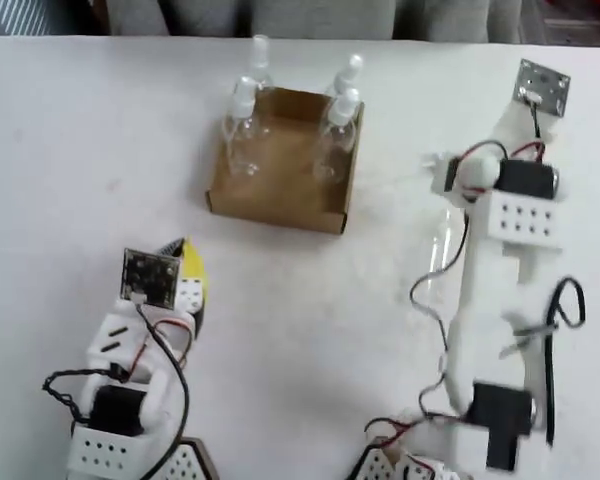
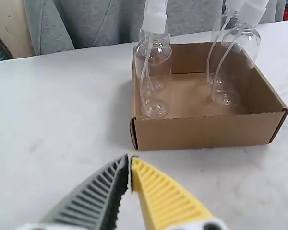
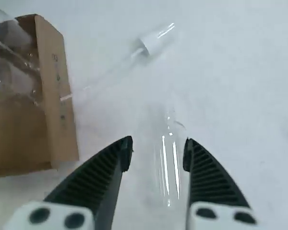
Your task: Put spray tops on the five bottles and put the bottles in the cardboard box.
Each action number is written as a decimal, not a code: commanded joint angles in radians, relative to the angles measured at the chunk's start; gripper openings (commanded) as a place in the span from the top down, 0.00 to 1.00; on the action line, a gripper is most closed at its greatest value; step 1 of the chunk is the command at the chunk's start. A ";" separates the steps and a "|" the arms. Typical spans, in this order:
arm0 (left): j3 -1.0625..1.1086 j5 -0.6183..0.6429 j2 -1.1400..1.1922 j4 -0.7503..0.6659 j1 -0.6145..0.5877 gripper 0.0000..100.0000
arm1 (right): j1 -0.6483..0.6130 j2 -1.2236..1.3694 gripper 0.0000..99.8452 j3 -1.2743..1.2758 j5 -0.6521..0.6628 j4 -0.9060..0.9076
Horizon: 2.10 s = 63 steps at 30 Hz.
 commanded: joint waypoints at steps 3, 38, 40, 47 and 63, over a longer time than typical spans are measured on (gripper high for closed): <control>-0.002 -0.011 -0.004 0.003 -0.007 0.98 | -0.008 0.249 0.85 -0.255 -0.020 -0.001; -0.002 -0.011 -0.004 0.003 -0.007 0.98 | 0.002 1.360 0.85 -1.427 -0.393 -0.024; -0.002 -0.011 -0.004 0.003 -0.007 0.98 | 0.002 1.372 0.85 -1.433 -0.393 -0.024; -0.002 -0.011 -0.004 0.005 -0.007 0.98 | 0.015 1.389 0.98 -1.438 -0.344 -0.038; -0.002 -0.011 -0.004 0.005 -0.007 0.98 | 0.041 1.216 0.99 -1.725 -0.341 0.311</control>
